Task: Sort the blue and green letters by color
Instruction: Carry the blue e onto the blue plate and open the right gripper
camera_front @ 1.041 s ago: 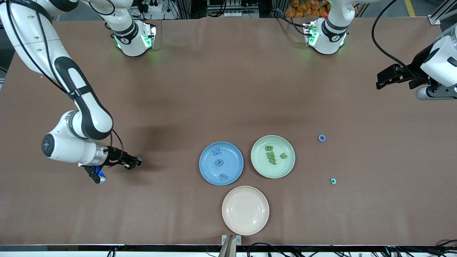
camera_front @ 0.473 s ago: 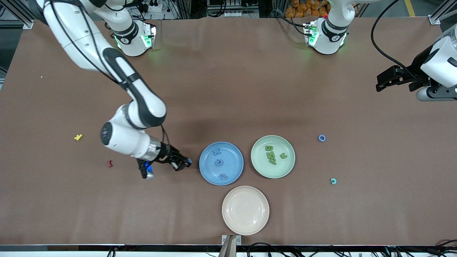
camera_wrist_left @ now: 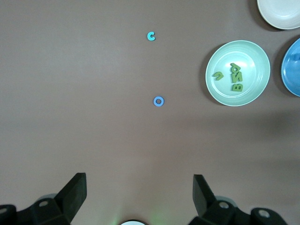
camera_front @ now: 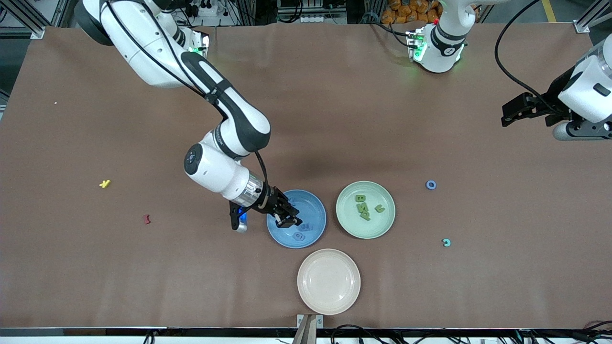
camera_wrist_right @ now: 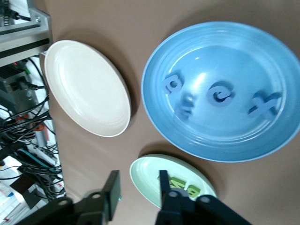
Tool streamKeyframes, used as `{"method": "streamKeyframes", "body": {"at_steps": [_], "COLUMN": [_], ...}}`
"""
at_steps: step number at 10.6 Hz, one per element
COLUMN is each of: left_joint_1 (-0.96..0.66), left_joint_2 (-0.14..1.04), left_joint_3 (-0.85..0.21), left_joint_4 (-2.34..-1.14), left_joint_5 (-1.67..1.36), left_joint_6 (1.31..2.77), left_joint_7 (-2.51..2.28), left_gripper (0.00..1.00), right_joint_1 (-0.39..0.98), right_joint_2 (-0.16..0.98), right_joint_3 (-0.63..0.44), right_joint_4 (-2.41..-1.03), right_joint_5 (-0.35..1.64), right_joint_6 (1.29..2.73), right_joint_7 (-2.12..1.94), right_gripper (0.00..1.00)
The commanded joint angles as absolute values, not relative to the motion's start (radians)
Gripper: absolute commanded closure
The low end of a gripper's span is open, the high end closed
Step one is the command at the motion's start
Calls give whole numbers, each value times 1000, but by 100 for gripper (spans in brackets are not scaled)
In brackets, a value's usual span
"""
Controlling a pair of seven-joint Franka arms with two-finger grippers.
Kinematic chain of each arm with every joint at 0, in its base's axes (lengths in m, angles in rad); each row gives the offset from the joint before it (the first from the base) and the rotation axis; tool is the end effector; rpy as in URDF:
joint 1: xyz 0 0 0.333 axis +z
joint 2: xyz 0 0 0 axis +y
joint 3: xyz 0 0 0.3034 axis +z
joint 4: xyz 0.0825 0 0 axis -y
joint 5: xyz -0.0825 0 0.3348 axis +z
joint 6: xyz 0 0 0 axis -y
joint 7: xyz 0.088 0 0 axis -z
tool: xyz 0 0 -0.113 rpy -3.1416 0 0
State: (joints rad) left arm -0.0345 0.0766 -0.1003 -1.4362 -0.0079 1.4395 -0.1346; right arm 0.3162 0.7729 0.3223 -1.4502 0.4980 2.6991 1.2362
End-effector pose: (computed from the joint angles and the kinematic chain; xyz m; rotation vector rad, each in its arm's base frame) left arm 0.5098 -0.0678 0.6120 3.1338 -0.0015 -0.1165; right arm 0.6147 0.3664 0.3079 -2.0622 1.3319 0.1739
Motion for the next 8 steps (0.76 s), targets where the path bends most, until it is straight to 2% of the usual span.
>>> {"method": "streamKeyframes", "body": {"at_steps": [1,4,7,8], "left_joint_1": [-38,-38,-35,-38], "left_joint_2": [74,74,75,72], "left_joint_3": [-101,-100,-100,-101], "left_joint_4": [-1437,-1437,-1439,-1440], "left_joint_5": [18,18,20,18], "left_joint_6": [1450,1450,1462,1462], "left_joint_7": [-109,-109,-109,-109], "left_gripper": [0,0,0,0], "right_joint_1": [324,296,226,181], "right_joint_2": [802,801,775,773], "right_joint_3": [279,227,170,167], "right_joint_4": [-1423,-1442,-1439,-1442], "right_joint_5": [499,344,142,135], "right_joint_6": [2711,2654,2339,2300], "right_joint_7": [1236,1211,960,852], "right_gripper": [0,0,0,0]}}
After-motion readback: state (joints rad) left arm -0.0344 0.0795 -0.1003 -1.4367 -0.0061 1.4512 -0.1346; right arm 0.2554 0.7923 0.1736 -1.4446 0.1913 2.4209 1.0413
